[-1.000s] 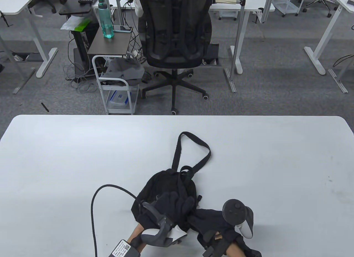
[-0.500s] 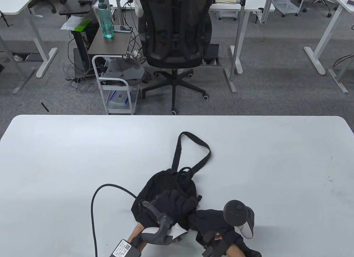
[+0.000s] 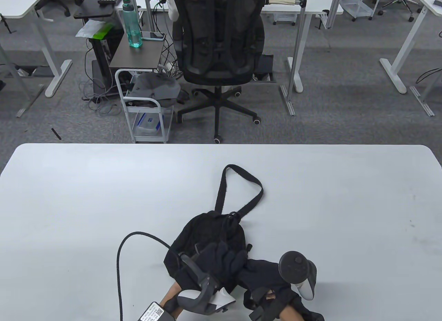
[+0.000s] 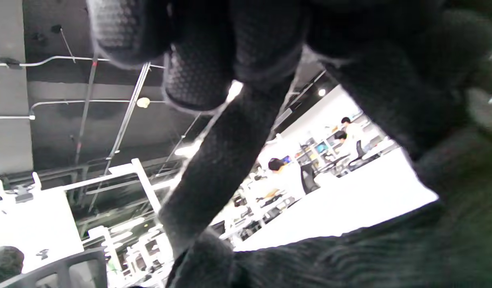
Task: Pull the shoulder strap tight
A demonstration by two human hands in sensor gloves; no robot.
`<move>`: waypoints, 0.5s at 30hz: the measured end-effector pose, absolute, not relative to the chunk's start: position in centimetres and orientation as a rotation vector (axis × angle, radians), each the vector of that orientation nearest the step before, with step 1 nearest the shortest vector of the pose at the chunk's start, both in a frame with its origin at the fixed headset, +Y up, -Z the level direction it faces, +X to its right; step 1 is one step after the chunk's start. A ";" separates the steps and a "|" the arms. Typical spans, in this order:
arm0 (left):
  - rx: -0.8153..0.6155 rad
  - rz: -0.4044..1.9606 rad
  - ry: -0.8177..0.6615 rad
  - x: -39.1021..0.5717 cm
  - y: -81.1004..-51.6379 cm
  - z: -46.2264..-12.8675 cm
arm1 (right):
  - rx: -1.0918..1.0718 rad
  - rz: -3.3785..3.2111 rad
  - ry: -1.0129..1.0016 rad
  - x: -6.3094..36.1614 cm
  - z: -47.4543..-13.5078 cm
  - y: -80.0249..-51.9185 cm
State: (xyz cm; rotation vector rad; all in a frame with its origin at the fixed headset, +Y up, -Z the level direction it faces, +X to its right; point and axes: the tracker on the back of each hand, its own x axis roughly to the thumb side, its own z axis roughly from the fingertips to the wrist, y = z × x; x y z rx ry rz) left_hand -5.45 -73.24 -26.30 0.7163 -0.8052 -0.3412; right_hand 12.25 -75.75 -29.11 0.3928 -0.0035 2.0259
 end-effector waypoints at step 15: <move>0.621 -0.308 -0.717 -7.9 -73.5 -29.0 | 0.431 2.073 0.080 11.8 -29.1 -75.9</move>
